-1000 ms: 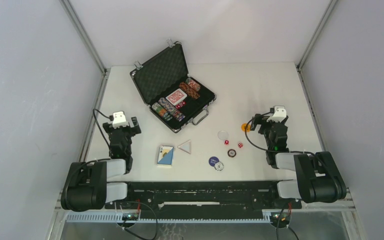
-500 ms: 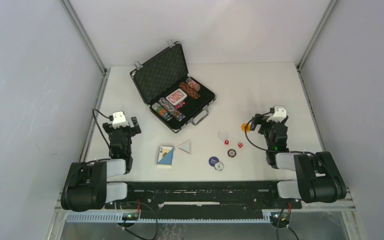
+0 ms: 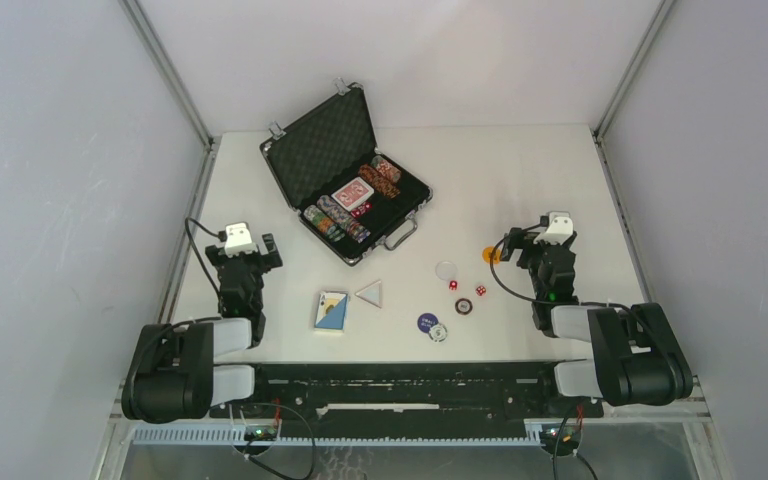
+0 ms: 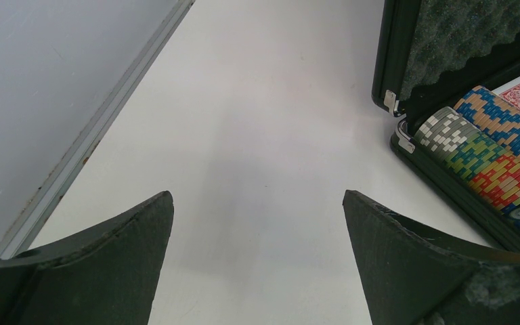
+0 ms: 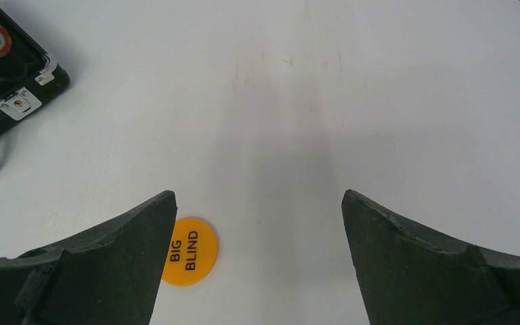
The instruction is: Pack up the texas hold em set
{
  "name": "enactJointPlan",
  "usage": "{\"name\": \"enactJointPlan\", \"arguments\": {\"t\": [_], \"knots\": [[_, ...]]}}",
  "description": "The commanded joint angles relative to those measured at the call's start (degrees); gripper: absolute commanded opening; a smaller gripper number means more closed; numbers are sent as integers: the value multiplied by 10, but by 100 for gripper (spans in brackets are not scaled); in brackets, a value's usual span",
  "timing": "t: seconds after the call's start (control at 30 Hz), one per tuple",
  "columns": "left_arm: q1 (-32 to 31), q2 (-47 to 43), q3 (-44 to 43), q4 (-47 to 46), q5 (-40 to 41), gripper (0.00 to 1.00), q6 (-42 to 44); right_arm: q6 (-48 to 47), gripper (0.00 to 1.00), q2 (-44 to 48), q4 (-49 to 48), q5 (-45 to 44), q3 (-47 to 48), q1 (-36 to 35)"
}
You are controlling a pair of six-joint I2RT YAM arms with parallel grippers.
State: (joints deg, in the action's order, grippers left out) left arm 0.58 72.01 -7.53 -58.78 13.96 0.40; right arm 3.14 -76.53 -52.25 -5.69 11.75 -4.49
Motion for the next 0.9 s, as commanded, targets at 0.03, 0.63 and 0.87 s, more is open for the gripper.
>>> {"name": "enactJointPlan", "arguments": {"t": [0.03, 0.63, 0.87], "knots": [[5, -2, -33, -11, 7, 100, -6, 4, 100, 9, -6, -16, 21, -6], [5, -2, -33, -11, 7, 100, -7, 104, 91, 27, 582, -200, 387, -255], [5, -2, -33, -12, 7, 100, -7, 172, 92, -43, 601, -304, 424, -339]]}}
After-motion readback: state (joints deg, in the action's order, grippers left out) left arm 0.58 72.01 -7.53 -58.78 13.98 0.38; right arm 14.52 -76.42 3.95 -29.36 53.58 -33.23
